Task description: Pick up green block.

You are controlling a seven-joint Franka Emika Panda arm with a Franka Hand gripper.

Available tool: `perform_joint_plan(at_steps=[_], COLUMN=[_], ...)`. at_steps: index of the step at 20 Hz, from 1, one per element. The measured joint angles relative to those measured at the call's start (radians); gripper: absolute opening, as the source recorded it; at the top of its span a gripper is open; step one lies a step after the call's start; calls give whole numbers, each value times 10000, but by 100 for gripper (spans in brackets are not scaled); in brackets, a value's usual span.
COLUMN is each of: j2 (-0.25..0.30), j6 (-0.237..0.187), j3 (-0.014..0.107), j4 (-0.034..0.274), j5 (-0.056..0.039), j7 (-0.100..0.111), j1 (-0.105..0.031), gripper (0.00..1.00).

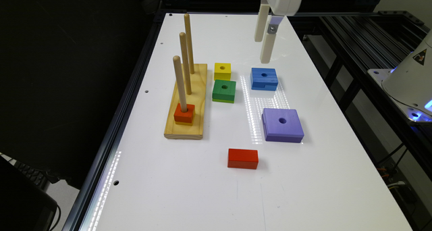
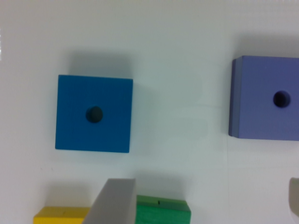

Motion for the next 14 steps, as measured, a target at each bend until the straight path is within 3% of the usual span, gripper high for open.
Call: perform_joint_plan(at_steps=[14], j2=[620], j6=[0], j3=[0], j4=[636], j5=[-64], j7=[-12], j1=[-111], gripper=[100])
